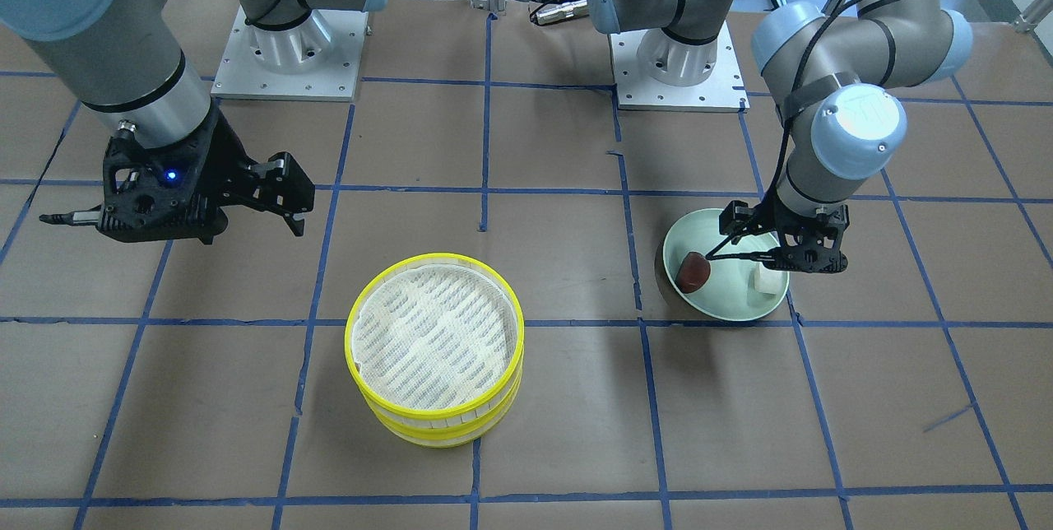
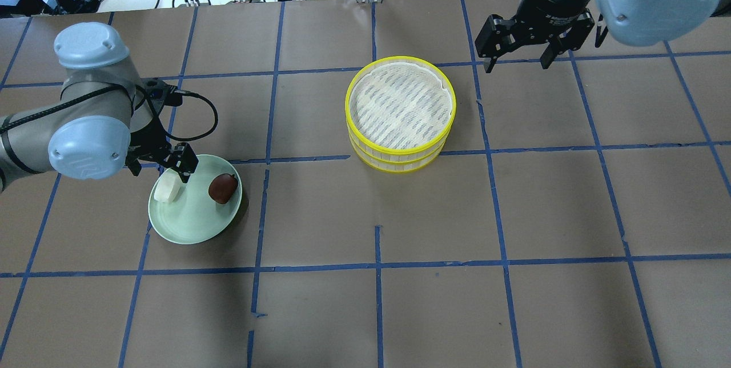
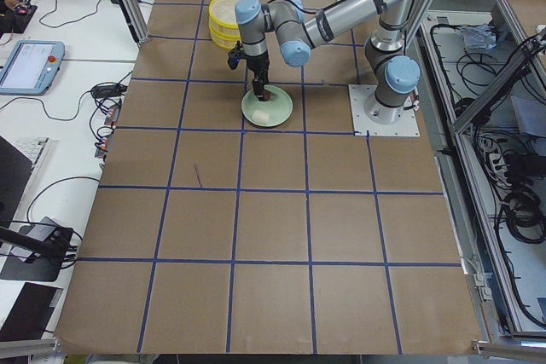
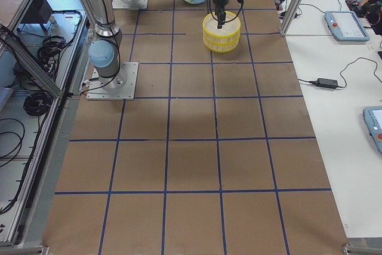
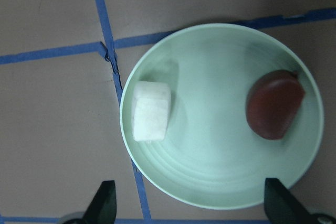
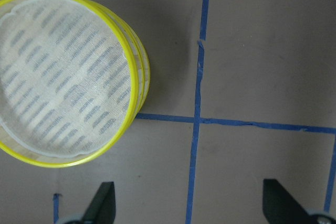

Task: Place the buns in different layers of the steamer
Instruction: 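Grasp white bun with left gripper while right gripper grips top tier, then lift top tier off with right gripper while left carries bun over, then lower the white bun into the lower steamer tier and open the left gripper, then restack top tier with right gripper while left gripper returns to plate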

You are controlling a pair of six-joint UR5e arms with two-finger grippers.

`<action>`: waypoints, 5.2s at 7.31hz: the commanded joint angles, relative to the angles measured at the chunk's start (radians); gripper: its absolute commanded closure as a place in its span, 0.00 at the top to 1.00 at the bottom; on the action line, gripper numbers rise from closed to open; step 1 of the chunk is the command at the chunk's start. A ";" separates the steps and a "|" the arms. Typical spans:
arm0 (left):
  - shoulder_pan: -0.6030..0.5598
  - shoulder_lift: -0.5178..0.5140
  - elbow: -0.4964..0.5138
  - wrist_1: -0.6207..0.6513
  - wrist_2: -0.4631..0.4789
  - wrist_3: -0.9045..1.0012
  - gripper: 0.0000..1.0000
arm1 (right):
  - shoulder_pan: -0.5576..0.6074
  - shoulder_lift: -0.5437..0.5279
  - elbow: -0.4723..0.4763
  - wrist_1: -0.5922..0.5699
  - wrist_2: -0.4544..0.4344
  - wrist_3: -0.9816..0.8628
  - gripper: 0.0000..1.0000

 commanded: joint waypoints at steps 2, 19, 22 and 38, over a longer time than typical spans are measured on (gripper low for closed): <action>0.039 -0.075 -0.025 0.113 0.002 0.069 0.97 | 0.090 0.141 -0.013 -0.173 -0.006 0.076 1.00; -0.186 0.000 0.143 0.147 -0.175 -0.192 0.04 | -0.117 0.177 -0.017 -0.189 -0.069 -0.159 0.07; -0.367 -0.102 0.277 0.211 -0.437 -0.650 0.04 | -0.194 0.189 -0.005 -0.198 -0.211 -0.269 0.06; -0.098 -0.048 -0.106 0.284 -0.086 -0.121 1.00 | 0.038 0.256 -0.049 -0.192 -0.118 0.286 0.08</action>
